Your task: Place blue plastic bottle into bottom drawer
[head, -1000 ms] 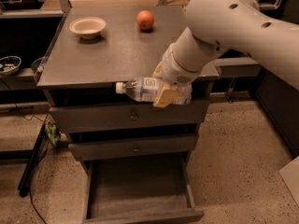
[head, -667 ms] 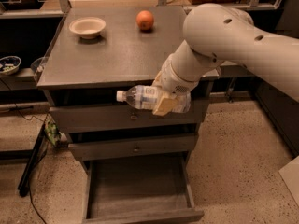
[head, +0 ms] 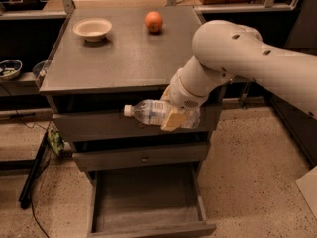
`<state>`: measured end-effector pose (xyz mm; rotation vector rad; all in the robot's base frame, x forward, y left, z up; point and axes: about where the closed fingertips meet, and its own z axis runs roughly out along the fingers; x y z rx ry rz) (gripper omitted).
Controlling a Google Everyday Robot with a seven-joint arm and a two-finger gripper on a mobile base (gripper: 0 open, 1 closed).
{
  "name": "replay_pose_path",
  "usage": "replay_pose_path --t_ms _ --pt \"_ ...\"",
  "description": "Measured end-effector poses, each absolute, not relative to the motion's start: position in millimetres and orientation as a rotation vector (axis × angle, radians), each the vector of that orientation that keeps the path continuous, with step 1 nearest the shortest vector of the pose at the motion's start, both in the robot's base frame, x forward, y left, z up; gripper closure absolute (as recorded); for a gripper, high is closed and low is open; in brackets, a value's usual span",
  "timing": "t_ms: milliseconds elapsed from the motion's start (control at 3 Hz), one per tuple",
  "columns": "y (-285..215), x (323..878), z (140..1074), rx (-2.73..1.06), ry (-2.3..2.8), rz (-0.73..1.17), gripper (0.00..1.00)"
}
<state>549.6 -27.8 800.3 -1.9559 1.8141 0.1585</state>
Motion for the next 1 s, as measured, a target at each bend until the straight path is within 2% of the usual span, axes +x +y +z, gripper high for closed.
replay_pose_path --t_ms 667,1000 --pt "-15 526 792 -1.960 1.854 0.204 1.00" --pt "-1 483 753 -1.912 1.906 0.319 1.00"
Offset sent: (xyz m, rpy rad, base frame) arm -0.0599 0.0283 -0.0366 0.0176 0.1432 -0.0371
